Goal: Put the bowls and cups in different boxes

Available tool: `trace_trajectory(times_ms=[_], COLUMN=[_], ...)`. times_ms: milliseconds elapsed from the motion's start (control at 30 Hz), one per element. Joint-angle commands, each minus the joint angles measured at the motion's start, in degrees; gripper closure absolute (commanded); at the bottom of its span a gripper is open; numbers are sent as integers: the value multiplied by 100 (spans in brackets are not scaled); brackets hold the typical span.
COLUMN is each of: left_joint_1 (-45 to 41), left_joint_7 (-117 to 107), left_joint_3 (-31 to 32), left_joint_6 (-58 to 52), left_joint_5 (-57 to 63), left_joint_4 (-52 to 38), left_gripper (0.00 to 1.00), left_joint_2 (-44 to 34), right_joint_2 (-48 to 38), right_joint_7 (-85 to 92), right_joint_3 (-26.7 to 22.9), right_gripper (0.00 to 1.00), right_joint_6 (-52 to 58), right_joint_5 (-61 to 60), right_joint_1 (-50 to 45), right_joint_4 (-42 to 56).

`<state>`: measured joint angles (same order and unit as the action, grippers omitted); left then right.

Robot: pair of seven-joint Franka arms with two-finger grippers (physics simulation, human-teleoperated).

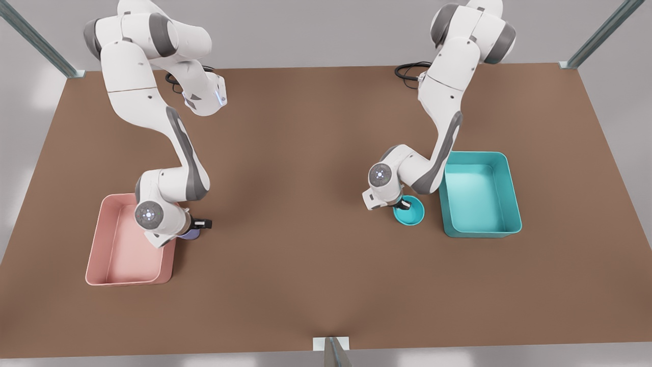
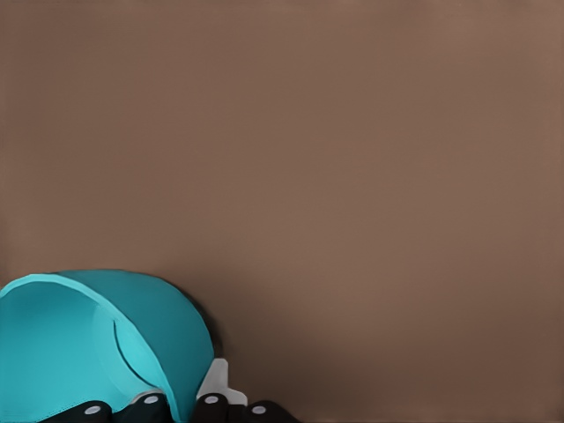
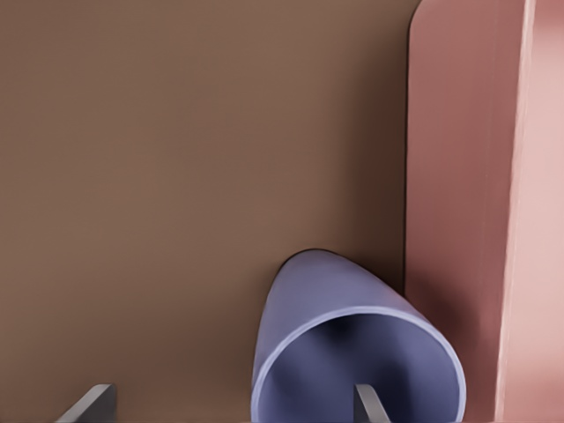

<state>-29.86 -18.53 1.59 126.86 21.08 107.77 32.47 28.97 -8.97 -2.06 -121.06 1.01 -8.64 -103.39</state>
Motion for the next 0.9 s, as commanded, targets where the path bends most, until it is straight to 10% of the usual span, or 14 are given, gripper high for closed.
trace_trajectory(times_ms=[0,200,433,567,667,700,867], left_joint_1=[-2,1553,2037,2204,2222,2222,2107], left_joint_7=[-477,-494,-477,-485,-468,-450,-441], left_joint_3=[0,-228,-739,-747,-739,-739,-642], left_joint_6=[-697,-3115,-760,-21,-21,-39,-1646], left_joint_5=[-60,-69,-113,-429,-596,-587,-842], left_joint_4=[-107,-678,578,965,983,983,808], left_gripper=[79,79,79,79,77,3,0], left_joint_2=[-126,-1375,-1023,-900,-865,-839,-1866], right_joint_2=[30,171,320,338,329,320,-110], right_joint_7=[-219,-210,-210,-131,-131,-140,-157], right_joint_3=[-5,-5,4,4,4,13,48], right_gripper=[0,0,0,68,79,79,79], right_joint_6=[-41,-41,-76,-67,-50,-23,82], right_joint_5=[-5,4,66,66,30,-5,-137], right_joint_1=[3,-15,3,12,91,135,161], right_joint_4=[3,-6,12,56,143,196,363])
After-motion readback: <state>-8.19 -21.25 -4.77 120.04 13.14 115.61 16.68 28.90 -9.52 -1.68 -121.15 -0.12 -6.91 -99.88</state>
